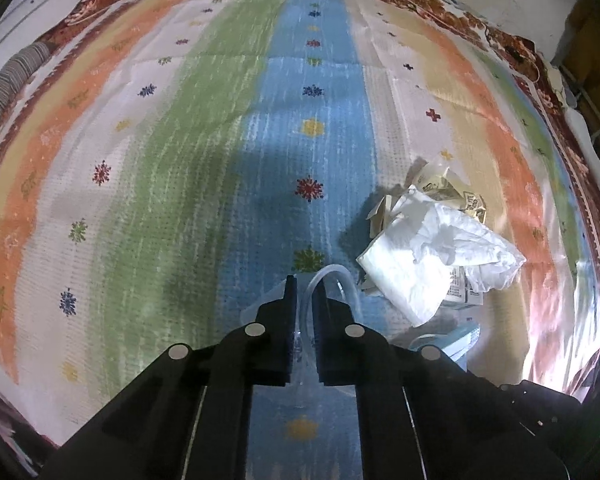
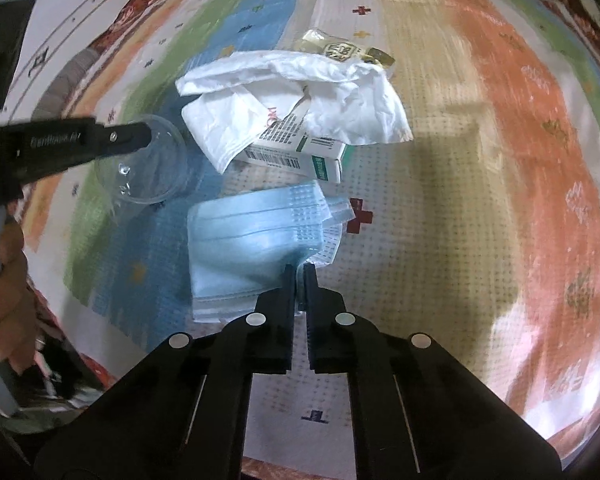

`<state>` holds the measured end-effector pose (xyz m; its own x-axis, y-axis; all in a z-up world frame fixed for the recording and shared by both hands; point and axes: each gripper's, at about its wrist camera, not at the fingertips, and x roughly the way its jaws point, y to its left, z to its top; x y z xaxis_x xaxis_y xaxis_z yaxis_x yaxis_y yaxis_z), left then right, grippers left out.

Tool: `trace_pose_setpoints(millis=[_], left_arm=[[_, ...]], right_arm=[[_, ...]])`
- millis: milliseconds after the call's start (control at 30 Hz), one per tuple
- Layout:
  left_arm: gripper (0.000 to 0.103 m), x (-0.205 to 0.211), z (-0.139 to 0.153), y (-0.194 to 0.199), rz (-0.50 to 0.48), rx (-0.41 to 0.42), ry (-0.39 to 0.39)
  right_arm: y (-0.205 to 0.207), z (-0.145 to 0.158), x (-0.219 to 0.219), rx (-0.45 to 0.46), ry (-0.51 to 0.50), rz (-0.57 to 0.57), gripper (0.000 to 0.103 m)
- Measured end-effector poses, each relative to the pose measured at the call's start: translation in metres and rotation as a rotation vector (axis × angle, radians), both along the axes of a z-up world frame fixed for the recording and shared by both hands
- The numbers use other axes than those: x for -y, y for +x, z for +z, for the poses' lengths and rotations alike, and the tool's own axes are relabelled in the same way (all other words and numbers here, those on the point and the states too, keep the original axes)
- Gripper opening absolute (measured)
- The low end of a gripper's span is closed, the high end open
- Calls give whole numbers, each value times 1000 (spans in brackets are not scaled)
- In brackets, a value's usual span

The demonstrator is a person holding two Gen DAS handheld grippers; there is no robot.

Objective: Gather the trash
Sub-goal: 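Close the left tool on the clear cup while the right tool closes on the blue mask, then lift the cup and mask with both tools and carry them over the bin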

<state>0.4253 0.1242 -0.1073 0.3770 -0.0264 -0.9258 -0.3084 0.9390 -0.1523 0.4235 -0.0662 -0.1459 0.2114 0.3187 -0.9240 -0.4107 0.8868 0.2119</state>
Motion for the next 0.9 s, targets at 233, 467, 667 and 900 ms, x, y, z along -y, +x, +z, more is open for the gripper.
trace_pose_setpoints(millis=[233, 467, 667, 900], left_arm=[[6, -4, 12, -10, 11, 24, -7], [6, -4, 30, -28, 5, 72, -33], [6, -5, 43, -47, 12, 90, -47], [6, 3, 66, -64, 12, 141, -81]], right_arm=[[1, 12, 3, 8, 27, -10, 3], [-5, 29, -2, 40, 42, 18, 3], [-13, 47, 1, 71, 70, 22, 3], [-35, 80, -5, 142, 100, 66, 3]])
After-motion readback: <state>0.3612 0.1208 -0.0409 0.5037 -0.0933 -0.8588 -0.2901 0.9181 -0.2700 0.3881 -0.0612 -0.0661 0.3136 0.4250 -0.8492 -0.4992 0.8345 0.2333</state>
